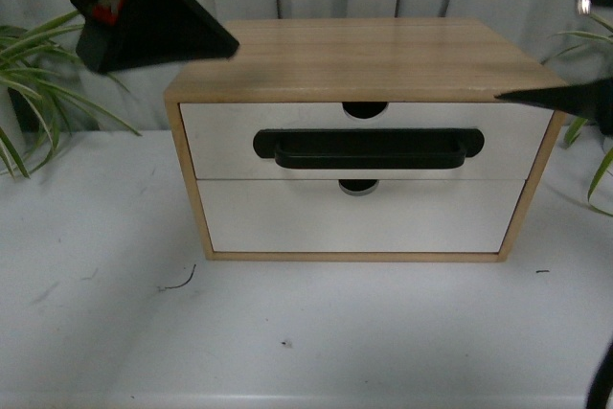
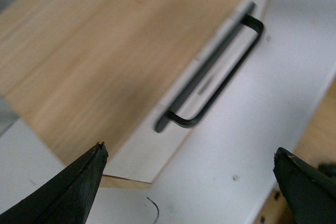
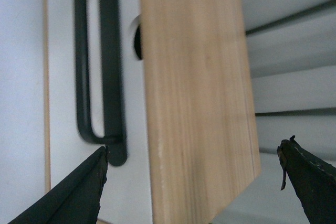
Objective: Pull drawer
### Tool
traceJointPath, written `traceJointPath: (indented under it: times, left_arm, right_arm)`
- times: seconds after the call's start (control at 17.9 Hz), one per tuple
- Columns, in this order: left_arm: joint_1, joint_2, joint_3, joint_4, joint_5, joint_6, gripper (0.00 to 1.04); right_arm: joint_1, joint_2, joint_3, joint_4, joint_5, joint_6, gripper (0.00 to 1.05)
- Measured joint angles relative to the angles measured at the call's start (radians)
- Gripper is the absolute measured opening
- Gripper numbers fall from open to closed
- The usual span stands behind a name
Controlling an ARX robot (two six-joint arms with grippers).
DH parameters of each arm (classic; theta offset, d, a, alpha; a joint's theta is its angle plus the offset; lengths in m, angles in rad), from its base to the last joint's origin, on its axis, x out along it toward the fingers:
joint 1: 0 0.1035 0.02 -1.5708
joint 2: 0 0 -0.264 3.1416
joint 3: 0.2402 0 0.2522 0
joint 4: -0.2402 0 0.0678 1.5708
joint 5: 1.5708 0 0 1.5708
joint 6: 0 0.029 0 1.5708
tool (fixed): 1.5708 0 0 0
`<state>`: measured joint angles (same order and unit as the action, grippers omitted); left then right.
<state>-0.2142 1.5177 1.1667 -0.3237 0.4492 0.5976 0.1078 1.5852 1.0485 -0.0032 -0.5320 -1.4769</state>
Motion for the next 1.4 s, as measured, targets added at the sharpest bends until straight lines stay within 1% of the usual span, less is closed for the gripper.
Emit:
traceJointPath:
  times: [0.06,0.11,0.22,0.33,0.56,0.78,0.95,1.4]
  left_arm:
    - [-0.031,0.022,0.018,-0.088,-0.011,0.095,0.98]
    - [-0.055,0.05,0.033,-0.129,-0.034,0.163,0.98]
    - [-0.084,0.105,0.071,-0.145,-0.057,0.222,0.98]
    - [-0.116,0.145,0.095,-0.129,-0.041,0.222,0.98]
    - [-0.154,0.187,0.099,-0.1,-0.033,0.218,0.98]
    - [-0.185,0.234,0.099,-0.058,-0.02,0.196,0.98]
    - [-0.198,0.263,0.099,-0.026,-0.019,0.185,0.98]
    - [-0.21,0.36,0.139,0.03,-0.026,0.15,0.98]
  right_arm:
    - [-0.01,0.024,0.017,-0.062,0.005,-0.125,0.98]
    - [-0.01,0.049,0.033,-0.112,0.015,-0.192,0.98]
    - [0.0,0.084,0.058,-0.16,0.038,-0.243,0.98]
    - [0.026,0.109,0.065,-0.201,0.048,-0.253,0.98]
    - [0.049,0.134,0.07,-0.247,0.054,-0.257,0.98]
    - [0.05,0.161,0.102,-0.299,0.079,-0.261,0.98]
    - [0.056,0.19,0.12,-0.302,0.098,-0.261,0.98]
    - [0.084,0.255,0.149,-0.268,0.094,-0.258,0.98]
